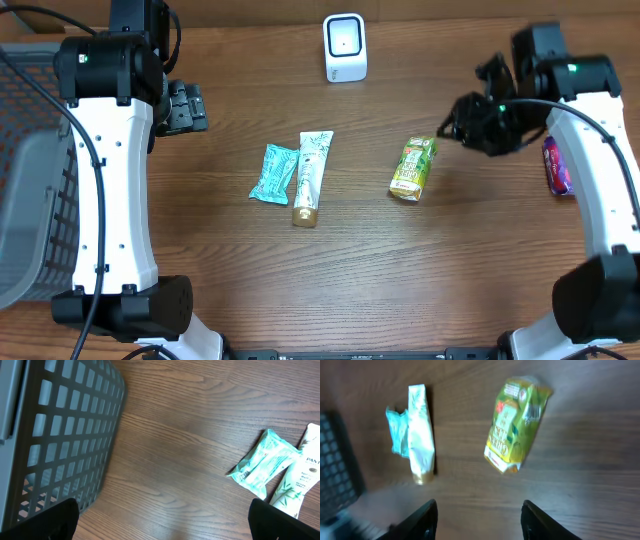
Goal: Scan the item barcode
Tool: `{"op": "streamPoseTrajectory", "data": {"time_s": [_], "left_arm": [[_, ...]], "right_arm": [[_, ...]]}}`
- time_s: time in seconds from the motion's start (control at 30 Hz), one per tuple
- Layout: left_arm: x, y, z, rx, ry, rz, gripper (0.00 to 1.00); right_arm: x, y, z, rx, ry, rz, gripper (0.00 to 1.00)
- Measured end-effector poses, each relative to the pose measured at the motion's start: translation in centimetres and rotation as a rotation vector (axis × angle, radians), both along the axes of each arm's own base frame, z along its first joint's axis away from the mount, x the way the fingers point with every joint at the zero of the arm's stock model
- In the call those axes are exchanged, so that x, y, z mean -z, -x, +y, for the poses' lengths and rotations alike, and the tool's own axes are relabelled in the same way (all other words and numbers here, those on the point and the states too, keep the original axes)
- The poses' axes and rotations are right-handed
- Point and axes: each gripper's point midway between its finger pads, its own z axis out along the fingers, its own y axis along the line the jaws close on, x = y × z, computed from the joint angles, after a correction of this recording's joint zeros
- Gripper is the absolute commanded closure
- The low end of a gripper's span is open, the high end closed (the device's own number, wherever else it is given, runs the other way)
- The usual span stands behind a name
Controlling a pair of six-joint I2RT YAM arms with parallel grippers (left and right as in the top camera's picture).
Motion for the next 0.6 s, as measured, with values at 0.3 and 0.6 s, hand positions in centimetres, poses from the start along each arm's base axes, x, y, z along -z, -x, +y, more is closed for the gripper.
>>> {"op": "streamPoseTrajectory", "data": {"time_s": [0.3, 0.6], "left_arm": [[0.0, 0.0, 0.0, 0.000, 0.000, 0.000, 0.00], [0.0, 0.0, 0.0, 0.000, 0.000, 0.000, 0.01]], "right_arm": [[7.9, 1.0, -2.0, 0.073, -0.208, 0.025, 0.17], [13.6, 1.4, -0.6, 0.187, -0.306, -0.001, 0.21]]}}
